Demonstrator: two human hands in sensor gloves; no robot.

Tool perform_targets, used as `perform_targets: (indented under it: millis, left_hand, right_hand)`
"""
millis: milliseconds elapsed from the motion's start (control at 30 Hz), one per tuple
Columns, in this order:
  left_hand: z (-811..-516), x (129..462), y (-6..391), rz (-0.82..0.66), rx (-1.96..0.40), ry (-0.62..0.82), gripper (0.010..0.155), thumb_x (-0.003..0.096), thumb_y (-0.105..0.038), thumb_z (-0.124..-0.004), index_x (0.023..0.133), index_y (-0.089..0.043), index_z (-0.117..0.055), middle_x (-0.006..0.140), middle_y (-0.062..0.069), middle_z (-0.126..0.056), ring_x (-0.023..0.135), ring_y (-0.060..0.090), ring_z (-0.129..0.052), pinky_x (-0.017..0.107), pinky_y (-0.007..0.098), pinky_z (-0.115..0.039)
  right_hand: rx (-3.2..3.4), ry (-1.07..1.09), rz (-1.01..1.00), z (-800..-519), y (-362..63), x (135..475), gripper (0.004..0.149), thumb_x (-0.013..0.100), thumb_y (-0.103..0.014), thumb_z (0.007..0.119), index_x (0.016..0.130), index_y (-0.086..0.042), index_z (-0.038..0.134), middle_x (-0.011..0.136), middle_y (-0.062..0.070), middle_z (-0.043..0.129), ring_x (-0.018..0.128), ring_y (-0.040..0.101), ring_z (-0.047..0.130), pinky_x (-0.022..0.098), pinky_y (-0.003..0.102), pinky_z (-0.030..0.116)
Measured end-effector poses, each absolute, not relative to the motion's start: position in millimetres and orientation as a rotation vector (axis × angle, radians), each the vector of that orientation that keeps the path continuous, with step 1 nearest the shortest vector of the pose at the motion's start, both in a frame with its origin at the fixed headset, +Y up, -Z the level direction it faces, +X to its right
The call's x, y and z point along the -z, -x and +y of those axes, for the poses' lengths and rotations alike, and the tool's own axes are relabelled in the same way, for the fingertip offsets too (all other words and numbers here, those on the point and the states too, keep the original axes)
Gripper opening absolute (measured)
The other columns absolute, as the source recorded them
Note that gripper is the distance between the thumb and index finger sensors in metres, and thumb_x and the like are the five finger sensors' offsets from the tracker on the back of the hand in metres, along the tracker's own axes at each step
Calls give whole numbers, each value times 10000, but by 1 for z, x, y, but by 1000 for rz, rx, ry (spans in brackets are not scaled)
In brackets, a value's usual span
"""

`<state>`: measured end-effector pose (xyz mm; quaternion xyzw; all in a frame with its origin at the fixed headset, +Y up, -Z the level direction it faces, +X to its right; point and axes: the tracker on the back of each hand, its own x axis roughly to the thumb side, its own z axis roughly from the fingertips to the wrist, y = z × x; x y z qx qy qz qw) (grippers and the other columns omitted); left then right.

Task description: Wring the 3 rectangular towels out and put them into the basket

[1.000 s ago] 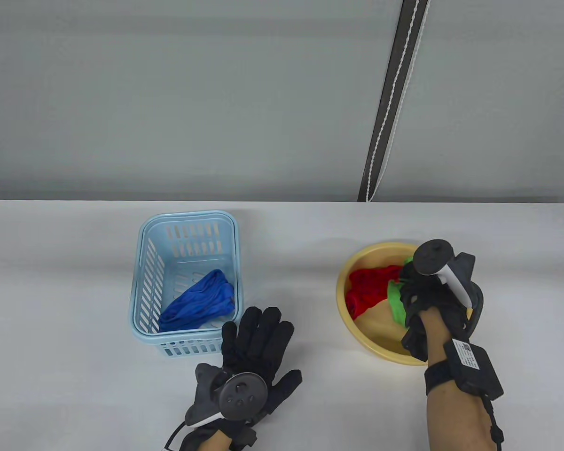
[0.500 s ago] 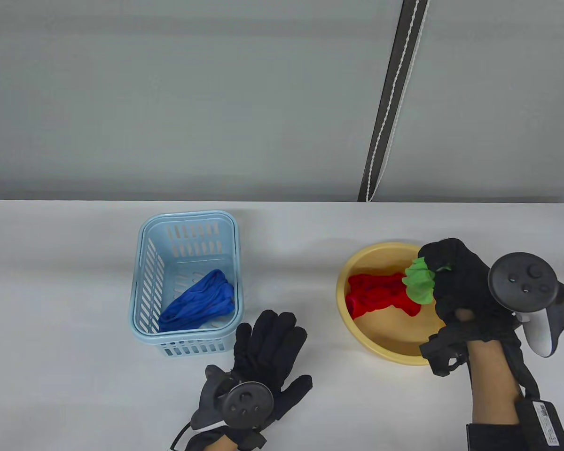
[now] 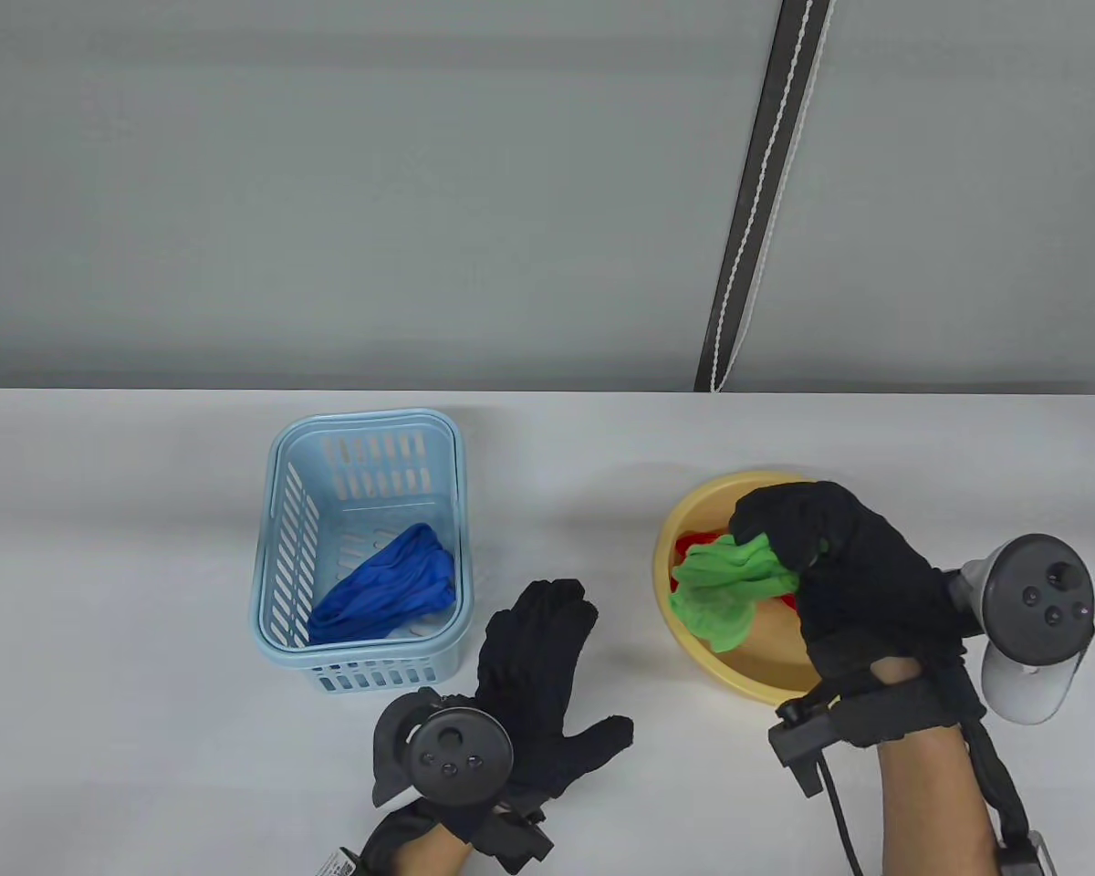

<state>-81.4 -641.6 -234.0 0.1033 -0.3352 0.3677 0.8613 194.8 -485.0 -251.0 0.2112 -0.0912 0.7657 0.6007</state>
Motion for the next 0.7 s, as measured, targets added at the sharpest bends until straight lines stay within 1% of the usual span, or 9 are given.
perform_targets:
  millis: [200, 267, 333, 367, 400, 467, 500, 633, 700]
  left_hand:
    - [-639, 247, 81, -704, -911, -210, 1119, 463, -683, -822, 1170, -112, -168, 1240, 257, -290, 1101, 559, -374, 719, 769, -416]
    - [-644, 251, 85, -697, -991, -183, 1115, 449, -673, -851, 1174, -119, -210, 1239, 227, -411, 1098, 537, -486, 718, 765, -469]
    - [-652, 256, 90, -701, -1066, -116, 1075, 447, -655, -879, 1178, -137, -286, 1198, 170, -610, 1051, 484, -689, 708, 746, -566]
    - [-656, 257, 92, -696, -1094, -98, 1028, 453, -637, -893, 1176, -149, -349, 1157, 144, -698, 1007, 453, -776, 698, 729, -613]
    - [-659, 259, 95, -673, -1131, -91, 913, 457, -602, -912, 1141, -162, -498, 1089, 116, -803, 946, 426, -861, 681, 711, -664]
    - [-663, 262, 99, -669, -1193, -83, 572, 485, -490, -927, 967, -218, -783, 922, 38, -982, 803, 354, -1009, 639, 671, -753]
    - [-664, 263, 100, -664, -1211, -71, 488, 499, -461, -918, 918, -232, -819, 893, 29, -1000, 778, 345, -1025, 630, 658, -770]
    - [-666, 264, 111, -615, -1238, -88, 430, 517, -414, -893, 893, -226, -799, 877, 42, -1003, 738, 338, -1046, 603, 620, -816]
    - [-663, 264, 119, -588, -1285, -114, 426, 515, -405, -894, 883, -216, -790, 775, 20, -1035, 646, 292, -1082, 562, 577, -862]
  right_hand:
    - [-1631, -639, -28, -497, -156, 256, 314, 491, 28, 761, 623, -249, 829, 835, 8, 923, 803, 361, 938, 544, 550, 895]
    - [-1575, -669, 23, -508, -143, 259, 314, 491, 29, 762, 624, -248, 829, 835, 8, 923, 803, 361, 938, 544, 550, 895]
    - [-1500, -702, 82, -520, -131, 263, 314, 490, 31, 762, 623, -245, 831, 835, 13, 924, 803, 364, 937, 544, 552, 894]
    - [-1473, -715, 103, -524, -127, 264, 314, 490, 31, 762, 624, -245, 832, 834, 15, 925, 803, 366, 936, 543, 554, 893]
    - [-1434, -735, 131, -530, -124, 267, 314, 490, 32, 762, 625, -243, 832, 835, 17, 925, 802, 367, 936, 543, 556, 892]
    - [-1385, -757, 168, -538, -122, 271, 313, 492, 32, 762, 631, -239, 832, 838, 25, 924, 803, 371, 934, 545, 560, 888]
    - [-1366, -762, 175, -541, -123, 273, 313, 493, 32, 762, 634, -239, 831, 841, 26, 922, 805, 373, 931, 547, 560, 885]
    - [-1290, -731, 140, -554, -142, 281, 314, 495, 32, 760, 641, -237, 830, 846, 35, 918, 808, 374, 927, 556, 566, 874]
    - [-1263, -697, 112, -564, -159, 286, 315, 495, 32, 759, 644, -237, 828, 846, 37, 917, 811, 376, 922, 566, 575, 863]
